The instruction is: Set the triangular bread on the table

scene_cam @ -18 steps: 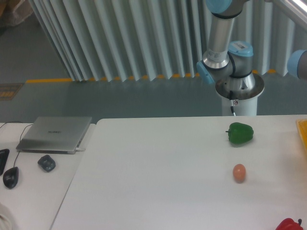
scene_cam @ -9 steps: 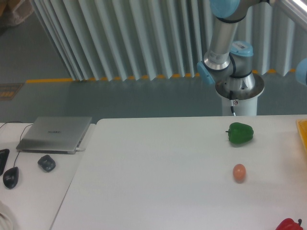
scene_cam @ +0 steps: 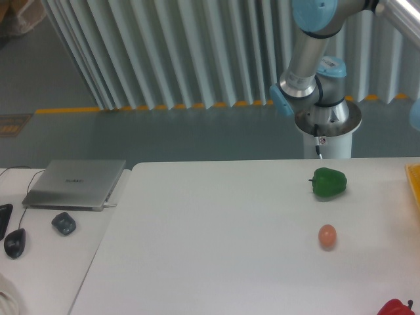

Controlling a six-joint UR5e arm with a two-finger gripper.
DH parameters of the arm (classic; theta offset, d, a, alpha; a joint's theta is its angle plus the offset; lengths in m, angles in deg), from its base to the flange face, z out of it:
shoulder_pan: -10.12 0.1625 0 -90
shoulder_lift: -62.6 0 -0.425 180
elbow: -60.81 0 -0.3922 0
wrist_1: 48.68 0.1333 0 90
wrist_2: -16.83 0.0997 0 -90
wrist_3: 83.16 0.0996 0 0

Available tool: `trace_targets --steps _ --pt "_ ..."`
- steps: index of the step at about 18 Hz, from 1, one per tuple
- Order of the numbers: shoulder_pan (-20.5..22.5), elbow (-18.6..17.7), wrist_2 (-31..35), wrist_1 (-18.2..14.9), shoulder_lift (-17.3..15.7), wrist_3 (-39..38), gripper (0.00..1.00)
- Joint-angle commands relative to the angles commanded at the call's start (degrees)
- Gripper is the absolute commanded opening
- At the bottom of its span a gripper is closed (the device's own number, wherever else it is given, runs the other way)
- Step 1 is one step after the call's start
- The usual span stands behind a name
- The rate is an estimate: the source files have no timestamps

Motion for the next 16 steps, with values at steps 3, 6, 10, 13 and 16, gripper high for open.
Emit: trace_targets --steps 3,6,10,13,16 --pt "0.2 0.0 -0.2 0.1 0.0 0.0 1.0" --pt "0.2 0.3 -0.2 0.4 1.1 0.0 1.0" --pt "0.4 0.6 -0.2 0.4 1.5 -0.2 1.0" --pt "0.5 0.9 -0.2 0.4 1.5 -0.3 1.0" --pt "1.1 1.8 -0.1 1.6 2.4 -0.2 1.0"
